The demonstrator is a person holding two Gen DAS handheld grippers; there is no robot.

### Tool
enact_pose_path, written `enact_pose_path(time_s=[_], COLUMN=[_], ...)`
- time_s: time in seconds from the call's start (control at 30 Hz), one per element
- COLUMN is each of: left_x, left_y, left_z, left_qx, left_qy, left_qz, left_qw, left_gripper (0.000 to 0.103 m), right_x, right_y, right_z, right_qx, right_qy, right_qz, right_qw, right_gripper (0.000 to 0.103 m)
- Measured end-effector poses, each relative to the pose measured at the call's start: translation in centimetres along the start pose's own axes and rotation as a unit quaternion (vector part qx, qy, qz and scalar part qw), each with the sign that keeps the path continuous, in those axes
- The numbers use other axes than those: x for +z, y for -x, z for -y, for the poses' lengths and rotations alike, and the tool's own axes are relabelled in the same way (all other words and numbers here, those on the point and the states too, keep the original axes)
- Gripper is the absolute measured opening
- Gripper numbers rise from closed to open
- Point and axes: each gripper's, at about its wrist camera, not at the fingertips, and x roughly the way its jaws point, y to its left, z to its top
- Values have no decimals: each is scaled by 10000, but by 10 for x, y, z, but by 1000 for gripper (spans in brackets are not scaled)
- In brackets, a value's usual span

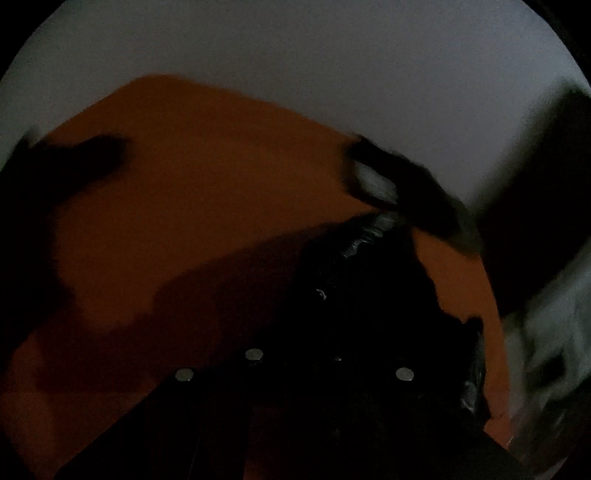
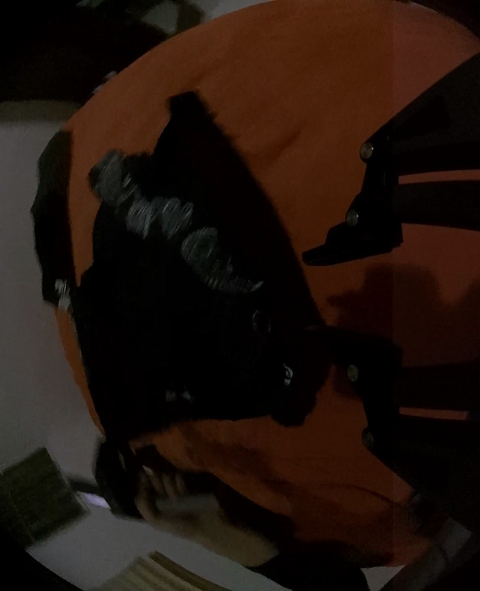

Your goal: Fold clothes

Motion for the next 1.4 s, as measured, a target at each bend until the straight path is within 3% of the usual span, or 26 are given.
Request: enact_pose_path(time_s=[0.17,0.23,0.3,0.4,0.47,0.57,0.67,0.7,0.77,0.87,0.9,0.93,0.97,1.0,1.07,1.13,1.23,1.33,1.4], left_x=[-49,-71,-85,-95,-95,-101,-103,-104,-106,-104,-102,-101,-100,-99,-94,-89,-82,-99,-121], left_y=[44,50,56,70,75,72,62,58,51,52,54,58,61,68,91,115,157,180,172], left_z=[-144,-183,-202,-202,-193,-180,-175,-175,-179,-188,-191,-193,-195,-195,-194,-190,-157,-131,-128], left_qx=[1015,1102,917,791,915,1284,1613,1712,1956,1886,1837,1838,1909,1859,1471,1054,345,325,537], left_qy=[537,724,871,578,55,-740,-1168,-1189,-1106,-702,-566,-463,-416,-325,46,377,287,-79,-400], left_qz=[-416,-714,-810,-637,-519,-460,-645,-715,-807,-745,-694,-624,-602,-600,-547,-491,-400,-484,-764], left_qw=[9925,9887,9887,9931,9944,9879,9778,9754,9711,9767,9789,9799,9789,9802,9876,9925,9982,9983,9948], left_gripper=[5,5,8,20,27,35,38,38,38,37,25,14,5,5,5,5,5,7,11], right_x=[7,8,10,13,12,6,-9,-13,-21,-24,-23,-21,-19,-18,-10,7,43,65,61], right_y=[-16,-26,-35,-44,-49,-55,-62,-66,-77,-108,-122,-133,-142,-144,-129,-94,-28,14,18], right_z=[-15,-21,-32,-62,-90,-135,-177,-190,-213,-239,-243,-243,-242,-239,-223,-198,-152,-118,-98], right_qx=[139,198,311,561,814,1129,1382,1351,1078,328,188,152,107,63,16,-64,77,15,-196], right_qy=[389,509,649,1025,1366,1896,2373,2575,3009,3444,3443,3405,3387,3402,3316,2934,2157,1856,1815], right_qz=[-74,-169,-259,-254,-217,-264,-394,-379,-273,-391,-538,-666,-717,-649,-259,229,888,1077,781], right_qw=[9991,9984,9971,9928,9870,9750,9607,9560,9472,9375,9371,9378,9381,9381,9431,9557,9724,9767,9801], right_gripper=[32,32,32,32,32,33,50,57,59,59,59,59,41,15,12,9,8,8,9])
